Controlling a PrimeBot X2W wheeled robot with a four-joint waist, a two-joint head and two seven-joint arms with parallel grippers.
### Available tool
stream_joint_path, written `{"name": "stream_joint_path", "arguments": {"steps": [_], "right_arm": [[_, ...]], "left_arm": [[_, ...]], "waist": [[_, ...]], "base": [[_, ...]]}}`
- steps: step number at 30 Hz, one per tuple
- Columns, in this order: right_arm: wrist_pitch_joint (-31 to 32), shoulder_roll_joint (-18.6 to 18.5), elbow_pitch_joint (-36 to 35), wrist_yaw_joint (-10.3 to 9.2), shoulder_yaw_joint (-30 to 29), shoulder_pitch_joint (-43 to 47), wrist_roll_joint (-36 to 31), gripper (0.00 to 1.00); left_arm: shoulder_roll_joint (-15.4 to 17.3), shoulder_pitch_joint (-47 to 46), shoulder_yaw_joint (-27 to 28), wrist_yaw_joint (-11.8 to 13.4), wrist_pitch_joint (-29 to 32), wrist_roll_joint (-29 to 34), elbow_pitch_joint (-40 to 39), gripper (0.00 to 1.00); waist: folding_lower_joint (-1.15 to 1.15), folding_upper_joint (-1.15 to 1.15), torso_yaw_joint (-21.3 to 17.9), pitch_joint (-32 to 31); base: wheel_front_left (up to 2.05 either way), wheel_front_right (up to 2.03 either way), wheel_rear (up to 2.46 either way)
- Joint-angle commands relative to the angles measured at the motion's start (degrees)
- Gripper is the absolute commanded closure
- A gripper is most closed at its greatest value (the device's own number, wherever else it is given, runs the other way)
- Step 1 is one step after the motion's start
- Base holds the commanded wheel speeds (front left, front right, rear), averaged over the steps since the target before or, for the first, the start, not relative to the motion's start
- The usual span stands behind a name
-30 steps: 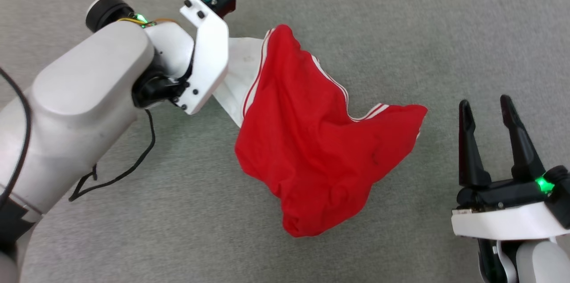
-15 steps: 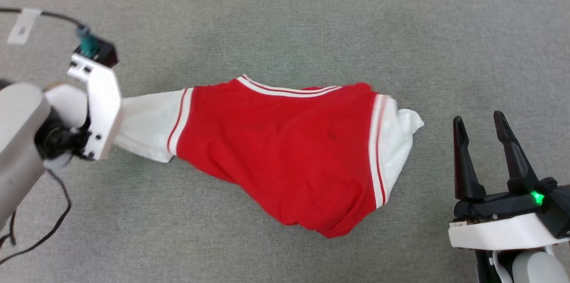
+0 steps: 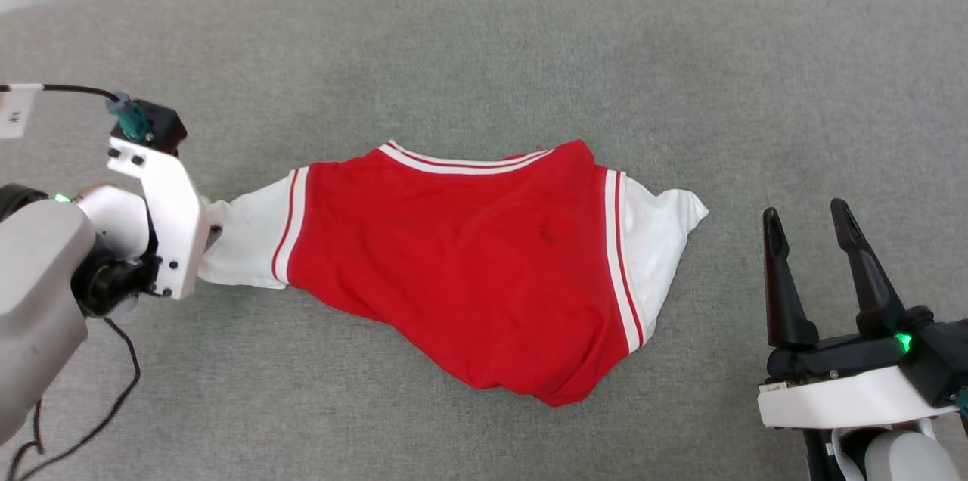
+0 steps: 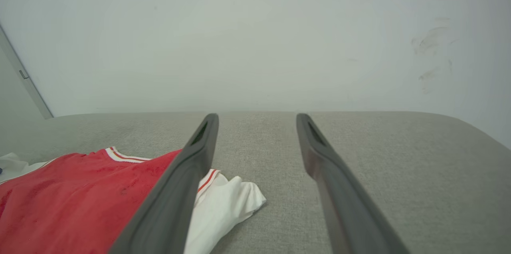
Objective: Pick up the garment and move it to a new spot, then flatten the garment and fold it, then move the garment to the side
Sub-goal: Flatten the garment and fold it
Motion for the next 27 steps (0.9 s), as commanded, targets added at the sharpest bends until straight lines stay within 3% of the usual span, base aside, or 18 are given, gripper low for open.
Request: {"name": "stream_joint_path", "arguments": {"steps": [1, 3, 8, 16, 21, 27], "right_arm": [[-0.1, 0.1, 0.0, -0.04, -0.1, 0.3, -0.3, 0.00], [-0.1, 0.1, 0.5, -0.05, -1.0, -0.1, 1.6, 0.00], [-0.1, 0.1, -0.5, -0.04, -2.2, -3.4, -1.0, 0.00], [-0.1, -0.7, 0.3, -0.04, -2.9, -11.3, -7.0, 0.00], [0.0, -6.4, 7.5, -0.04, 0.8, -16.4, -6.4, 0.00], [9.4, -17.1, 13.1, -0.04, 10.5, -25.1, -1.6, 0.00]], "left_arm": [[0.4, 0.0, 0.5, -0.1, -1.3, 0.4, 0.0, 0.00], [0.2, -0.2, 2.0, 0.2, -7.0, 1.0, -0.4, 0.00], [0.0, 2.0, 5.0, 2.8, -22.7, 4.2, -2.4, 0.00], [-1.2, 9.7, 9.3, 12.1, -42.9, 6.1, -8.6, 0.00], [-1.4, 16.8, 14.6, 19.5, -47.4, 6.2, -14.5, 0.00], [-3.6, 27.5, 27.5, 29.0, -47.6, 16.7, -25.3, 0.00]], "waist": [[0.00, 0.00, 0.3, -1.0], [0.00, 0.00, 0.6, -2.1], [0.00, 0.00, 1.5, -4.4], [0.00, 0.00, 3.1, -6.1], [0.00, 0.00, 3.6, -6.6], [0.00, 0.00, 4.4, -6.4]], "base": [[0.00, 0.00, 0.00], [0.00, 0.00, 0.00], [0.00, 0.00, 0.00], [0.00, 0.00, 0.00], [0.00, 0.00, 0.00], [0.00, 0.00, 0.00]]}}
